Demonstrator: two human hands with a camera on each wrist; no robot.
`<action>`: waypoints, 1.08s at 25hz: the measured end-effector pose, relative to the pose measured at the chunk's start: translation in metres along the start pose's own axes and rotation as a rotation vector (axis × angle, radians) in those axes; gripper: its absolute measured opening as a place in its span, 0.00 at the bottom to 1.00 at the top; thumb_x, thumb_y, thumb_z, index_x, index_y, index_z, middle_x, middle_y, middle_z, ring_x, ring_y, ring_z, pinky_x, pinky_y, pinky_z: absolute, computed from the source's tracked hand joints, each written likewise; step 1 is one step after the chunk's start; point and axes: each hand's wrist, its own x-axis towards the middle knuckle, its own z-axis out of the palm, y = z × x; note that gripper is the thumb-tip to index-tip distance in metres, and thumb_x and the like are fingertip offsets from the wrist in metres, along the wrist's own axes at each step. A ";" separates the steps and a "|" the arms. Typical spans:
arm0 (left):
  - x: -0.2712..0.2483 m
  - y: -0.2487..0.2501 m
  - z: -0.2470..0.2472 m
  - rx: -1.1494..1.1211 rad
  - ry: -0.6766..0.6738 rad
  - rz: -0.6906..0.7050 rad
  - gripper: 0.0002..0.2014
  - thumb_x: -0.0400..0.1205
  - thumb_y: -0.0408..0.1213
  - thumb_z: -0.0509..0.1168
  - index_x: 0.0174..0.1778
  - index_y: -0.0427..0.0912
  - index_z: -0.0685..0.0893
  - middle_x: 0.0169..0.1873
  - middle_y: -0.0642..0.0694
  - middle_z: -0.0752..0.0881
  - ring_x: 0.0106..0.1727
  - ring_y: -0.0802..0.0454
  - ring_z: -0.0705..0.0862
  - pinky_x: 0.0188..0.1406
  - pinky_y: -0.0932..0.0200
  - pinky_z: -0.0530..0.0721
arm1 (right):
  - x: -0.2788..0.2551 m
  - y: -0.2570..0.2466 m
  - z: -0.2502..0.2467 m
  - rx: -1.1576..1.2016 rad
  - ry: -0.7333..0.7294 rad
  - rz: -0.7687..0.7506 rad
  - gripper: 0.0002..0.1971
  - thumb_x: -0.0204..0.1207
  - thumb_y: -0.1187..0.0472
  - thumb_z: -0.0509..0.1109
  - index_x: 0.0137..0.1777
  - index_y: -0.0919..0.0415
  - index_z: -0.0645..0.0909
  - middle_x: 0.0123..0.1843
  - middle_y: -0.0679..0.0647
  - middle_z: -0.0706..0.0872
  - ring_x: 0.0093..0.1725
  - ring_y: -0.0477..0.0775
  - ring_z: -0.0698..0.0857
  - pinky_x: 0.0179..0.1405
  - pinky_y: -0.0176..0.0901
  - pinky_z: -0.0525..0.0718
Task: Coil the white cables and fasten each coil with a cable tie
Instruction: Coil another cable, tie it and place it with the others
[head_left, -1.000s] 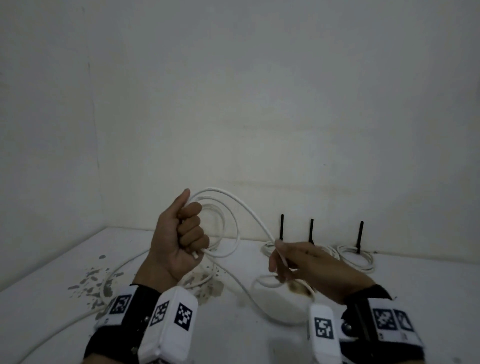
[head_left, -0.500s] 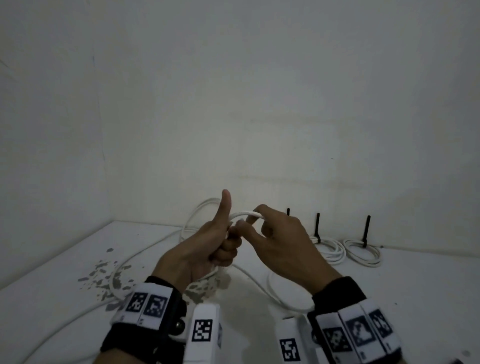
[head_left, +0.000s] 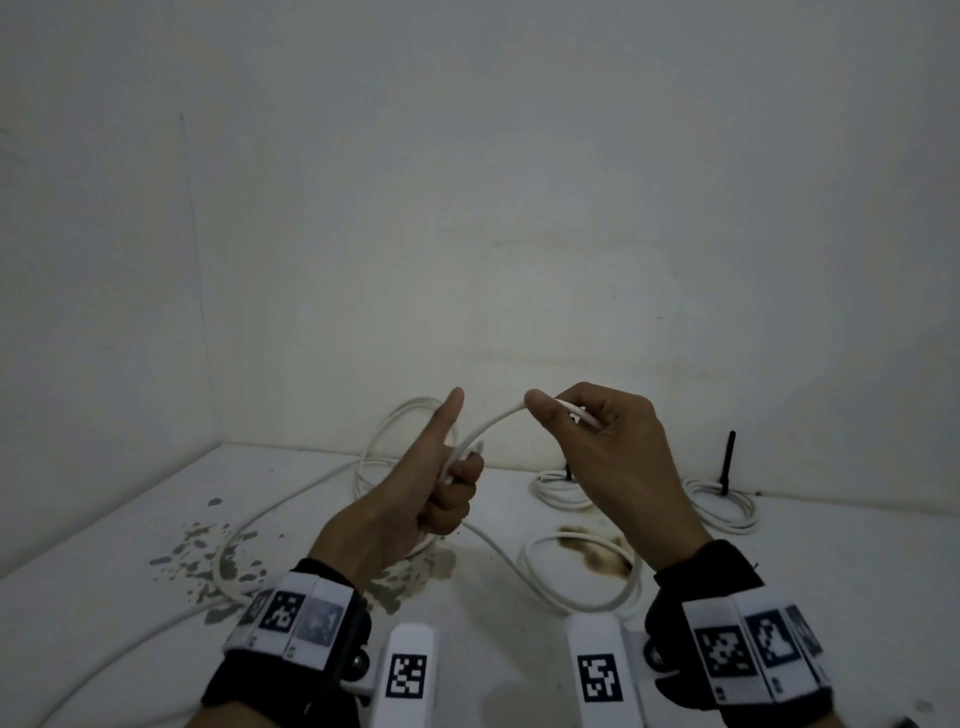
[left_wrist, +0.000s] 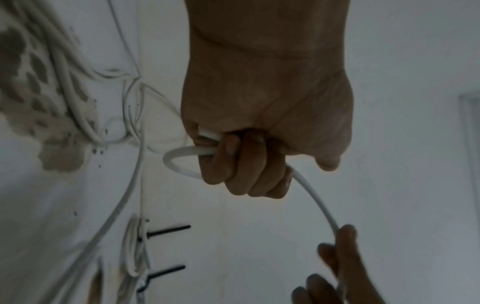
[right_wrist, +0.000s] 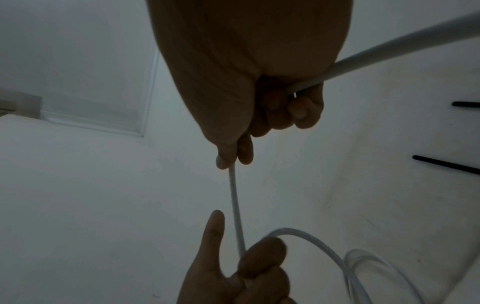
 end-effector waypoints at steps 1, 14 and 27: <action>-0.001 0.002 -0.001 -0.071 0.023 0.003 0.30 0.71 0.74 0.58 0.25 0.49 0.60 0.17 0.53 0.54 0.18 0.56 0.50 0.21 0.59 0.46 | 0.001 -0.001 -0.002 0.013 -0.014 0.014 0.20 0.76 0.42 0.75 0.34 0.59 0.83 0.23 0.53 0.67 0.23 0.49 0.66 0.25 0.41 0.66; -0.006 0.025 -0.023 -0.743 -0.001 0.251 0.21 0.78 0.48 0.57 0.19 0.50 0.63 0.18 0.55 0.48 0.17 0.55 0.45 0.13 0.64 0.48 | -0.024 0.076 -0.007 0.259 -0.699 0.627 0.29 0.88 0.40 0.52 0.43 0.60 0.85 0.27 0.58 0.79 0.31 0.58 0.81 0.47 0.53 0.78; 0.003 0.022 -0.028 -0.793 0.225 0.357 0.25 0.85 0.43 0.48 0.18 0.50 0.65 0.12 0.54 0.58 0.11 0.58 0.53 0.13 0.65 0.51 | -0.027 0.030 0.049 -0.676 -0.558 0.021 0.24 0.84 0.44 0.62 0.29 0.57 0.74 0.29 0.54 0.79 0.35 0.59 0.81 0.34 0.43 0.77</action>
